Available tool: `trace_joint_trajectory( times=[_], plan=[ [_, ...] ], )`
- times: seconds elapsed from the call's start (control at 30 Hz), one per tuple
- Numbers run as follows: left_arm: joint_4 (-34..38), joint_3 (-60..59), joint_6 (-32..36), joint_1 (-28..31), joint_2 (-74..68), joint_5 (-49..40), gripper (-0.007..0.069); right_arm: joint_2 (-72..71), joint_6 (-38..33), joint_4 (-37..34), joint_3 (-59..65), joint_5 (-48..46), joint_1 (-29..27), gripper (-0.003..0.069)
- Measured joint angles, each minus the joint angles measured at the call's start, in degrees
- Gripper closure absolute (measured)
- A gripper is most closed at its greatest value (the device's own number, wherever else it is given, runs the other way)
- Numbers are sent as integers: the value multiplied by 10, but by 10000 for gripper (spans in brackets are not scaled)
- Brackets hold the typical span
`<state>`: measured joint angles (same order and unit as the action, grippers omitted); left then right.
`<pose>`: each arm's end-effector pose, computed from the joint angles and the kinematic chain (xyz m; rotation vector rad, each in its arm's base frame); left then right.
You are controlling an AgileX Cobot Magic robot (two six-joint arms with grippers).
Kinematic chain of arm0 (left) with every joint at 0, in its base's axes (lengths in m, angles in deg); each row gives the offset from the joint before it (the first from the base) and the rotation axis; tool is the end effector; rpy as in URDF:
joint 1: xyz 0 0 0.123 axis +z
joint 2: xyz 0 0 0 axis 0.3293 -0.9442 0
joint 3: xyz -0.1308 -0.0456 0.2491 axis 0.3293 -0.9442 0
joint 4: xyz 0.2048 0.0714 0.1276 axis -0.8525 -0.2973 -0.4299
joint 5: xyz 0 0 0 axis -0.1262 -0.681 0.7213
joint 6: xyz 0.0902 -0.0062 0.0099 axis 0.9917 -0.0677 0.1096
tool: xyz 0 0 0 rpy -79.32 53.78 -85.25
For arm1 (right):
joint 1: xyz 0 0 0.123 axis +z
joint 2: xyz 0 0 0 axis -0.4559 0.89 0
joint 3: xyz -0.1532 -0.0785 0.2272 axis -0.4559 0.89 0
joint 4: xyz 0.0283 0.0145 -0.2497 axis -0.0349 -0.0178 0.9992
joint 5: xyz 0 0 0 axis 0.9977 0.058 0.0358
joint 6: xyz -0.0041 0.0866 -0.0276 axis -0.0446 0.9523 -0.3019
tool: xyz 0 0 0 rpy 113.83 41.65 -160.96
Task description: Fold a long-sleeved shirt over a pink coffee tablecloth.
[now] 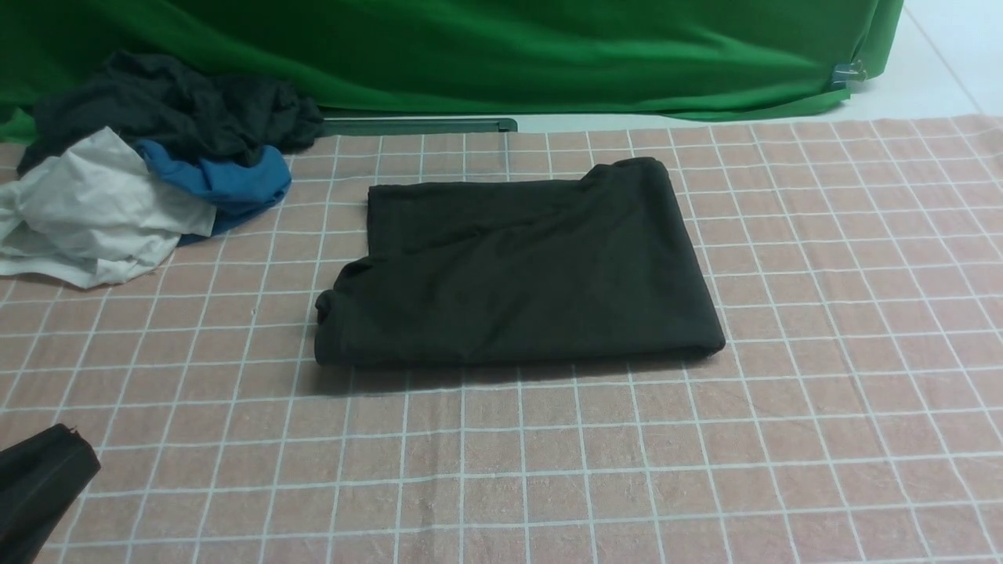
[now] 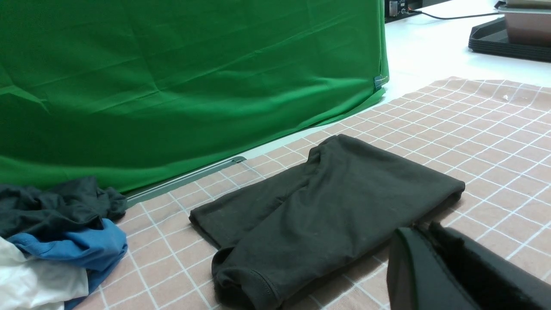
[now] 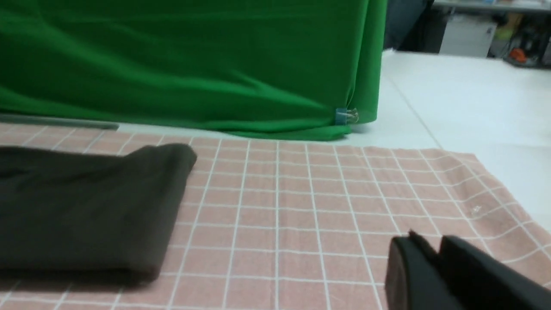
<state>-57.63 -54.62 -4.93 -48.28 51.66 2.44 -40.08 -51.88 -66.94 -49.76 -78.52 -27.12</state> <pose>0.0300 -0.0129 0.2783 0.5245 1.5640 -0.2244 0.0624 0.0002 0.2092 -0.0477 1.6561 -0.0412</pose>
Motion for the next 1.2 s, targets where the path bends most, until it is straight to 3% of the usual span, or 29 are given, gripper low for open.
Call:
trace_joint_trajectory(
  times=[0.23,0.6,1.2],
  plan=[
    [0,0,0,0,1,0,606,-48,4,0,25,-13,0,635],
    [0,0,0,0,0,0,606,-51,5,0,26,-72,0,638],
    [0,0,0,0,0,0,606,-51,5,0,26,-72,0,586]
  ],
)
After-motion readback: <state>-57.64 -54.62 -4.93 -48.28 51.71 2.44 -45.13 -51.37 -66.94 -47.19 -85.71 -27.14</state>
